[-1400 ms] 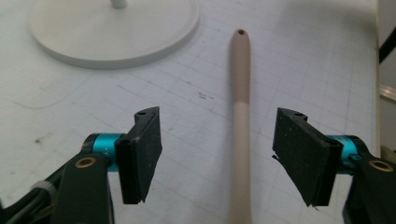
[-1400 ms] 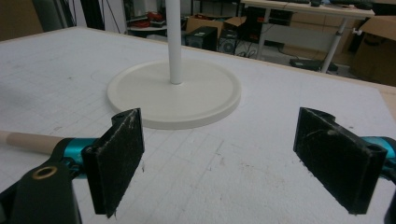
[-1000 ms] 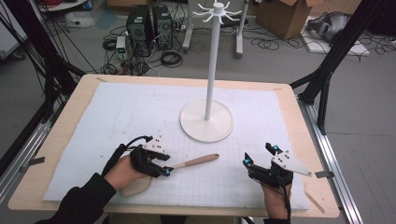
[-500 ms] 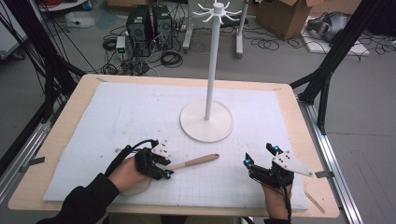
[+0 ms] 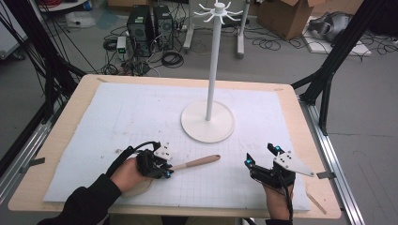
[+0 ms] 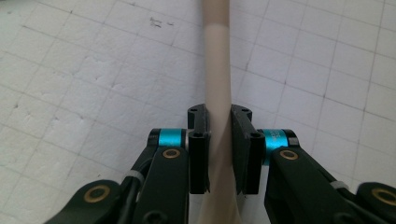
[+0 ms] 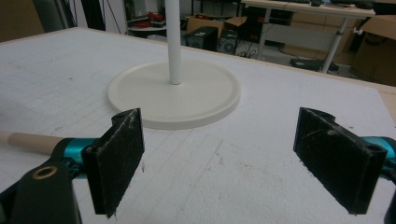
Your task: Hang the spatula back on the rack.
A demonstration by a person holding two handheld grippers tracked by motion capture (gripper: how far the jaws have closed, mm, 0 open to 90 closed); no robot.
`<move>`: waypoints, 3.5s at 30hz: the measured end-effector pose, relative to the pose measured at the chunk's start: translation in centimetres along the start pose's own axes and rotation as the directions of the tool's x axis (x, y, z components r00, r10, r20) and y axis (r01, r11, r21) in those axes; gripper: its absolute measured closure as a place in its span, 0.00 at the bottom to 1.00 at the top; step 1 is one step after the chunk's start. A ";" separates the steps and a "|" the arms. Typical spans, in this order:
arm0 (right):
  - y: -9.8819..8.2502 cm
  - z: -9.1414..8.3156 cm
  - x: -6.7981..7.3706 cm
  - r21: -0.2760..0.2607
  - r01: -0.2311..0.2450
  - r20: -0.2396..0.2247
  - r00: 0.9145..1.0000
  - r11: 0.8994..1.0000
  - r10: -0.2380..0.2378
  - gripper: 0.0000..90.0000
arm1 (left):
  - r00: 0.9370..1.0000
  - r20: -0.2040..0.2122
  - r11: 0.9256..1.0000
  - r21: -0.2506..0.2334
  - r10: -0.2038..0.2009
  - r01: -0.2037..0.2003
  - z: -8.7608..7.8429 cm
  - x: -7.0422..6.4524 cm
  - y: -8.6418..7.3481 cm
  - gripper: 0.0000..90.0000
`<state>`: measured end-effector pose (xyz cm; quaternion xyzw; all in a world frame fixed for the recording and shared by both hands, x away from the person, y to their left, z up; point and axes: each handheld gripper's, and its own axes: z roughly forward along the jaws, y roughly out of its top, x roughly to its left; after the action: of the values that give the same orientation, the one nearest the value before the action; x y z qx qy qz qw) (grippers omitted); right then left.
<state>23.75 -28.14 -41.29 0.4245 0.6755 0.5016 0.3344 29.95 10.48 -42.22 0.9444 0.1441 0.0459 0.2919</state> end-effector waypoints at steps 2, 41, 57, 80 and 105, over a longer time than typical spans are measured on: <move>0.0 0.0 0.1 0.002 -0.004 -0.003 1.000 1.000 0.004 0.17 | 1.000 -0.001 1.000 -0.009 -0.006 0.006 -0.2 -0.1 0.1 0.87; 8.3 5.7 8.5 -0.024 -0.061 -0.309 0.950 0.998 0.051 0.27 | 0.970 -0.189 0.848 -0.530 -0.152 0.030 -6.1 -1.4 2.5 0.87; 10.7 6.8 10.0 -0.006 -0.088 -0.291 0.953 0.996 0.082 0.41 | 0.964 -0.213 0.831 -0.556 -0.158 0.013 -5.4 -2.4 4.2 0.87; 14.8 4.8 12.2 -0.085 -0.001 -0.465 0.884 0.996 -0.039 0.80 | 0.968 -0.207 0.782 -0.623 -0.141 -0.019 -6.4 -2.9 4.4 0.86; 16.1 4.6 10.4 -0.068 0.102 -0.783 0.611 0.992 -0.116 0.83 | 0.993 0.080 0.741 -0.671 0.083 -0.008 -6.6 -2.4 3.9 0.70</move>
<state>27.36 -14.68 -27.32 0.1182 0.7741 0.6207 0.0391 27.48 10.22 -34.60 0.7811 0.0793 0.0521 0.6171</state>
